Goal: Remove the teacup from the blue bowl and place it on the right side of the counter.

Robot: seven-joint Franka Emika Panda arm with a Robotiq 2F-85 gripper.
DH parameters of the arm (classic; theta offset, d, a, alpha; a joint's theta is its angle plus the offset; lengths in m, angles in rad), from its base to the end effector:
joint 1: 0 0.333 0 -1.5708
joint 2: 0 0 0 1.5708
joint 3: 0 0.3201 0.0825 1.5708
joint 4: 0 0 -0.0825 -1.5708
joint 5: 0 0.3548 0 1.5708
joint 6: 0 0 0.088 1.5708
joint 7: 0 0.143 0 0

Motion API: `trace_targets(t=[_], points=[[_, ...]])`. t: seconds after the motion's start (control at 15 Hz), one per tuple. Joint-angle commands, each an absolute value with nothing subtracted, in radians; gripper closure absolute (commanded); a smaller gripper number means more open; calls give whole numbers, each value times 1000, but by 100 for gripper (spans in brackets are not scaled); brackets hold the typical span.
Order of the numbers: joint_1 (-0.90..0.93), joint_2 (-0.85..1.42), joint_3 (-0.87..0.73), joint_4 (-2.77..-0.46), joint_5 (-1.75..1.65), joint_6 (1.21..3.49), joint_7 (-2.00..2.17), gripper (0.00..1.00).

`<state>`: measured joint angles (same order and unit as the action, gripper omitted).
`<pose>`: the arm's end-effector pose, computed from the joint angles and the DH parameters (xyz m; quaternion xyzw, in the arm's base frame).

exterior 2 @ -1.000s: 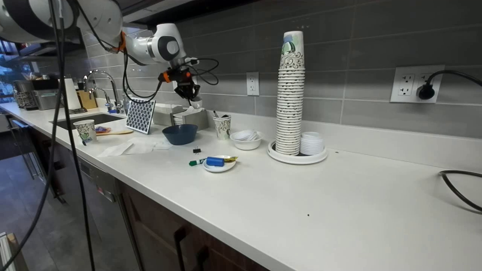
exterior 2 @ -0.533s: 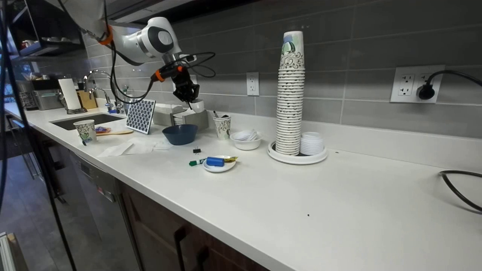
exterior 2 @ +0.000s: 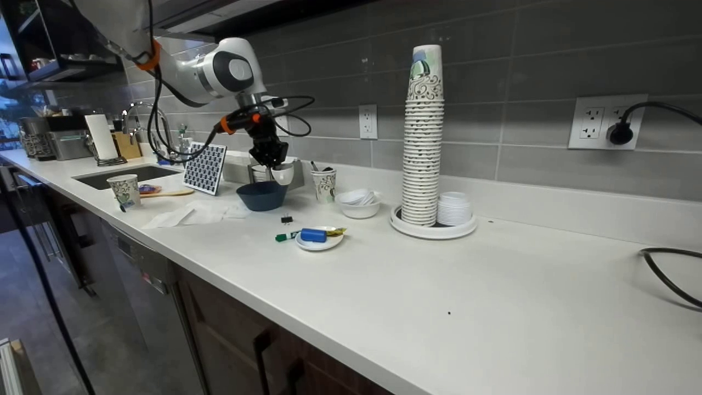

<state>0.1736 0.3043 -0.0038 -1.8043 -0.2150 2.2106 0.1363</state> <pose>0.6177 0.0926 0.3707 0.9917 0.0763 0.0638 0.0810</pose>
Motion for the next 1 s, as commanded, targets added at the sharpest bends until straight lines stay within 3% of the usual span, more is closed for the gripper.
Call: trace_targets(t=[0.0,0.93], points=[[163,331,-1,-1778,-254,2191,162,98],[-40,433,-190,-1657,-174,1981,411,98]])
